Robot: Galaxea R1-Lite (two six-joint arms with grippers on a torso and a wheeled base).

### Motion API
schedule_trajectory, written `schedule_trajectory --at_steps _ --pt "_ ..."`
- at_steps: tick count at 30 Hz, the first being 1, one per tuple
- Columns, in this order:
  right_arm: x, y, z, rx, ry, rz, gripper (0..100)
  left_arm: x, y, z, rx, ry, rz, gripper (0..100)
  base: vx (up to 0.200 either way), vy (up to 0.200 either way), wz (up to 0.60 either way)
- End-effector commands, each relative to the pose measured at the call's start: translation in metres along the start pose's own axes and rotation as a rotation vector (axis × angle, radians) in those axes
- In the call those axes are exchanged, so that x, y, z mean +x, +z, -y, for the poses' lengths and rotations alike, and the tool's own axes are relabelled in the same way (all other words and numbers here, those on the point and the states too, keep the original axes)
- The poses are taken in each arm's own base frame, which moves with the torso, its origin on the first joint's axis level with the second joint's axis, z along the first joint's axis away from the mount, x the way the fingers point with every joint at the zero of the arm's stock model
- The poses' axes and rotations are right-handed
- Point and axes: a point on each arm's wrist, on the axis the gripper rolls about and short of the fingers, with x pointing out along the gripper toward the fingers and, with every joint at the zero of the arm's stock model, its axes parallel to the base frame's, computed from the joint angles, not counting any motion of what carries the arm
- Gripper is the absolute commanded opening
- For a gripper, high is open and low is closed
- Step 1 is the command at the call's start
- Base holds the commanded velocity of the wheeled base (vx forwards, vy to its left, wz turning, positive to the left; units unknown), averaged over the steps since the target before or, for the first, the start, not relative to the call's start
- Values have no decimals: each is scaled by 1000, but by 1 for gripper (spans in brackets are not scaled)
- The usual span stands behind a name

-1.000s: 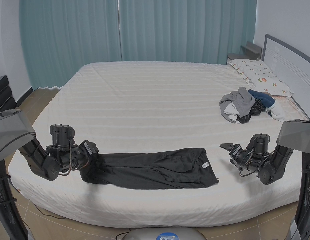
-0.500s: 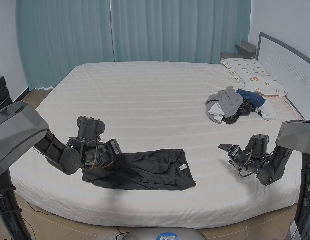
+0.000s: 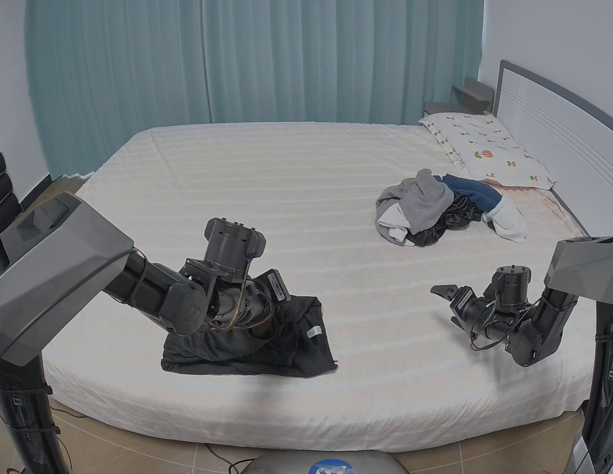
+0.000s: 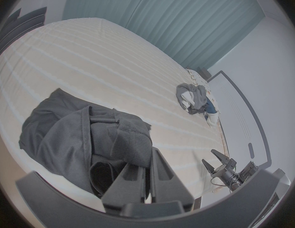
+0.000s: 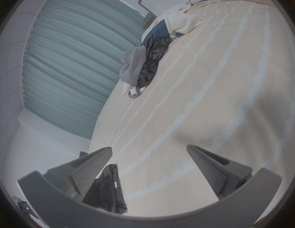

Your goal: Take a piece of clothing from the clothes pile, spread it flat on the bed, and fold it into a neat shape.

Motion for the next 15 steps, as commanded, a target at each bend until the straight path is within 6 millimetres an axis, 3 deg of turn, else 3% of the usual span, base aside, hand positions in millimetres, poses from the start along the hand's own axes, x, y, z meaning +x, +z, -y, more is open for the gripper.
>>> schedule_trajectory --at_steps 1,3,9,10,15 --pt "0 -1 -1 -3 3 -2 100 28 -15 3 14 20 -39 0 0 -200 0" --pt "0 -1 -1 -2 4 -3 100 34 -17 1 15 30 -45 0 0 -200 0" --pt "0 -1 -1 -4 4 -3 100 46 -25 -4 12 58 -55 0 0 0 0" --pt "0 -1 -1 -4 4 -3 100 48 -24 -3 4 62 -43 100 0 0 0" --pt "0 -1 -1 -4 3 -4 100 47 -22 0 -38 62 -24 100 0 0 0"
